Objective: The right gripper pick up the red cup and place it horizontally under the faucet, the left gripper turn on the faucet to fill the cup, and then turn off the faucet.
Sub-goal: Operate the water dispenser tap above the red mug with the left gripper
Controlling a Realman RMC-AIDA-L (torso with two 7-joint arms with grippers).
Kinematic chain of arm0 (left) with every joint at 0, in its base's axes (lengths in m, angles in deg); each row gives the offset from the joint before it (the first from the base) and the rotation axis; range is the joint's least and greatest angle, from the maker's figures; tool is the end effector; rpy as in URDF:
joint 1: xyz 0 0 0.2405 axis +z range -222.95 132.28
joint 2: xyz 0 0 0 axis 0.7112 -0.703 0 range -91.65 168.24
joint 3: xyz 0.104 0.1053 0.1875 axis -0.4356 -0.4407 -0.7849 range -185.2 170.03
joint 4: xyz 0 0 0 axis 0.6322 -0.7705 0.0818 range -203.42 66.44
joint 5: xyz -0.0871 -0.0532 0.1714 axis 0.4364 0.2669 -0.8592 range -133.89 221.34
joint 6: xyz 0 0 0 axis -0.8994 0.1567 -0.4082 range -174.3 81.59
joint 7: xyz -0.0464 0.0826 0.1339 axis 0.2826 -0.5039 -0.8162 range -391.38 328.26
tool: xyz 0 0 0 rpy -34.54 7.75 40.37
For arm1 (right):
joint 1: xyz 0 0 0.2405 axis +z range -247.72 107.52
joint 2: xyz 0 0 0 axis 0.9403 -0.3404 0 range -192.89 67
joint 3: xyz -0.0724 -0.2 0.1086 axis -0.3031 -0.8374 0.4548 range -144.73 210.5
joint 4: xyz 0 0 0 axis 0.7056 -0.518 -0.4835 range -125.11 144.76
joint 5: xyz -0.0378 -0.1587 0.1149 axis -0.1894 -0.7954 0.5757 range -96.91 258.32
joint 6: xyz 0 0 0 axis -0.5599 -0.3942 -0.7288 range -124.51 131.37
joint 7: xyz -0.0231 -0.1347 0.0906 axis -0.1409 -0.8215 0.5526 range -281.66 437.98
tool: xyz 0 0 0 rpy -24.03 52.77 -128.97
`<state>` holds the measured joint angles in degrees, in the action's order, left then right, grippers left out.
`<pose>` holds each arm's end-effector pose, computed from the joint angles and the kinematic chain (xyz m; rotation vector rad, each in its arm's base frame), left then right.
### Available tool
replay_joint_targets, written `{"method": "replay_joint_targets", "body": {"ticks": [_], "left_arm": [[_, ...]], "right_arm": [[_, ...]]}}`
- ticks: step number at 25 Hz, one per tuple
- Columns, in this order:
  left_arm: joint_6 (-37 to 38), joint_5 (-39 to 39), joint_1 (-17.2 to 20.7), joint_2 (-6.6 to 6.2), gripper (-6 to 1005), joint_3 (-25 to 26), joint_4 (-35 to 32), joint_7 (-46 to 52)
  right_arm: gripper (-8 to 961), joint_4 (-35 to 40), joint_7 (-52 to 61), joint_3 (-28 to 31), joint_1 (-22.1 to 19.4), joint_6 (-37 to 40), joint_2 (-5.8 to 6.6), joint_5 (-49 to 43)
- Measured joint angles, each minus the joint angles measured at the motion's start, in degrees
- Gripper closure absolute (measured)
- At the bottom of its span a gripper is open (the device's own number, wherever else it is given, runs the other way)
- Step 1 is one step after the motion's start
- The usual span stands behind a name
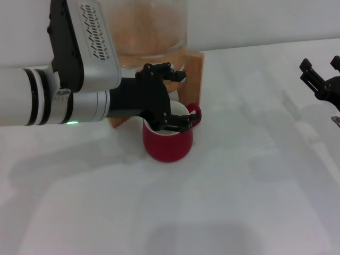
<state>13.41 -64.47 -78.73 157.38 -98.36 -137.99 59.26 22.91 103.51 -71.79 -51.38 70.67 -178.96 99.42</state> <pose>-0.0846 0.3516 -0.0644 -2.7942 0.2839 -0.2811 0.3265 0.3269 0.0345 -1.5333 0.6737 0.8559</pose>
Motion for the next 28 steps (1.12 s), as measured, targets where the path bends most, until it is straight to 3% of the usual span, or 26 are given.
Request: {"method": "replay_joint_targets", "body": {"ticks": [28], "left_arm": [[-0.01,-0.58,-0.22,0.08,124,-0.41,0.09,0.92]], "right_arm": [[108,-0.18,0.13,0.0,-0.51,0.97,0.0,0.0]]}}
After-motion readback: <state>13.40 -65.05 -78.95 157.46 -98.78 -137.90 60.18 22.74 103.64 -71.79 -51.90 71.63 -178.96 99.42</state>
